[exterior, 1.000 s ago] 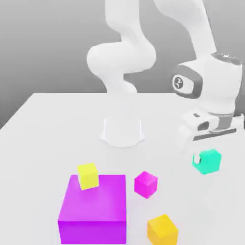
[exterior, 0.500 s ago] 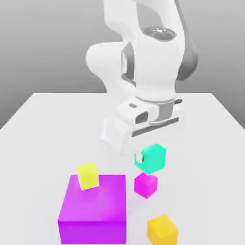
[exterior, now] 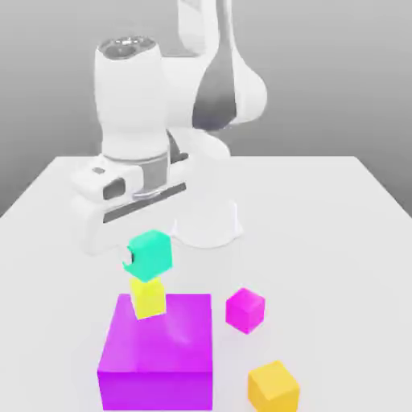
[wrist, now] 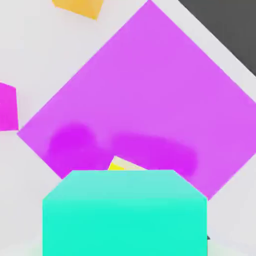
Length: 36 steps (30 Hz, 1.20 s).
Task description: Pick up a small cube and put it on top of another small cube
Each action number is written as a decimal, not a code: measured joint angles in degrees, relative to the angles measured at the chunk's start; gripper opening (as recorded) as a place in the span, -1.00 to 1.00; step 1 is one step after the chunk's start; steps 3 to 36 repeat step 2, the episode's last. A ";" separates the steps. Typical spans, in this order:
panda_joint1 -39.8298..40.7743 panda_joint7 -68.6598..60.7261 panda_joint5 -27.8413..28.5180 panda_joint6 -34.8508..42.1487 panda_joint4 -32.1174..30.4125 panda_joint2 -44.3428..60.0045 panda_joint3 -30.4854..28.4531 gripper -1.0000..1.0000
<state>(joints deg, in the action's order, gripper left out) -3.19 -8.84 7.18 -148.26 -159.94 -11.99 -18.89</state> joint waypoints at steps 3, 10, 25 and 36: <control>0.00 0.00 0.00 0.00 0.00 0.00 0.00 1.00; 0.00 0.00 0.00 0.00 0.00 0.00 0.00 1.00; 0.00 0.00 0.00 0.00 0.00 0.00 0.00 1.00; 0.00 0.00 0.00 0.00 0.00 0.00 0.00 1.00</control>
